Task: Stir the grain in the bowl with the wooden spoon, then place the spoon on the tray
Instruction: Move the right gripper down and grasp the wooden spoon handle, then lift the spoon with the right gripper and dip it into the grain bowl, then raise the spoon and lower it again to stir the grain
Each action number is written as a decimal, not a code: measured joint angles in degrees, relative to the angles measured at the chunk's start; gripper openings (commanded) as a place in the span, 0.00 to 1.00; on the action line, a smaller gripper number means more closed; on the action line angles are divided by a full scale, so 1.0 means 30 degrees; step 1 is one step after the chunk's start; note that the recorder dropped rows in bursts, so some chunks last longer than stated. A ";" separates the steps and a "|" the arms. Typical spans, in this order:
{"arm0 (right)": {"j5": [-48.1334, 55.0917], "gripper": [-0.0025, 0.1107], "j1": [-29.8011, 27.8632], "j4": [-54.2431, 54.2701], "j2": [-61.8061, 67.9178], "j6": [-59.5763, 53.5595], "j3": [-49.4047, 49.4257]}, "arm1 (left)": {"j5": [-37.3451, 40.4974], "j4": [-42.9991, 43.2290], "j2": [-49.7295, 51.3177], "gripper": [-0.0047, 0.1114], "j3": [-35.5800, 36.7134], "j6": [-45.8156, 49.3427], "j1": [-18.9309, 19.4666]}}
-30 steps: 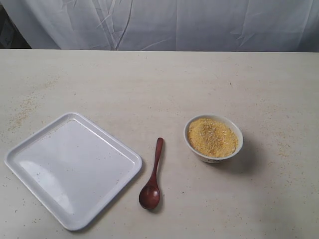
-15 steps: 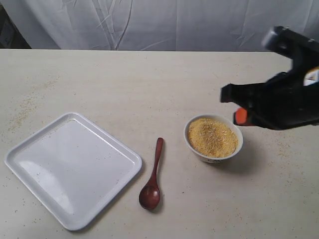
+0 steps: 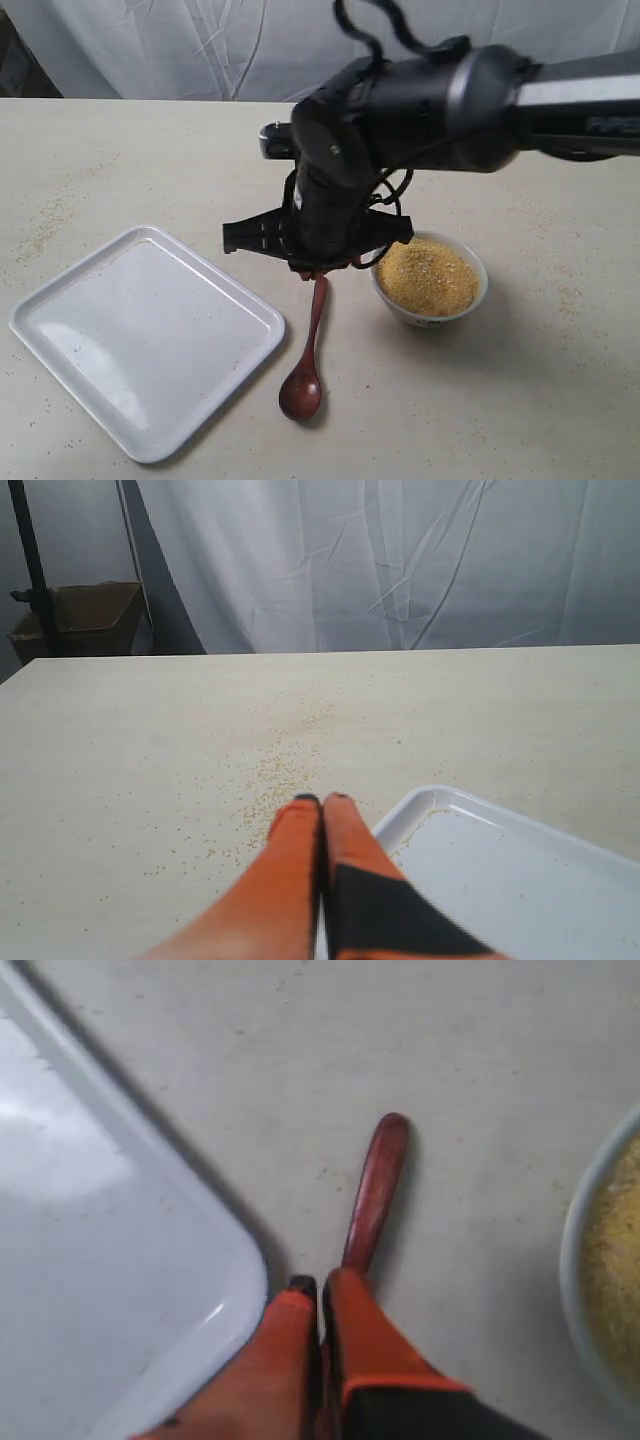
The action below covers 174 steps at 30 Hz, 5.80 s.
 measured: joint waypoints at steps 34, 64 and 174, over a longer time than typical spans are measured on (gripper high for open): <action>0.1377 0.08 -0.1039 -0.3757 -0.0016 0.7234 -0.1497 | 0.0000 0.0000 0.0000 0.04 0.0000 0.0000 0.0000; -0.3457 0.41 -0.7710 -0.5325 -0.1595 0.7671 0.3842 | 0.0000 0.0000 0.0000 0.04 0.0000 0.0000 0.0000; -2.5838 0.08 -1.0664 -2.1778 -0.1103 1.0047 0.6063 | 0.0000 0.0000 0.0000 0.04 0.0000 0.0000 0.0000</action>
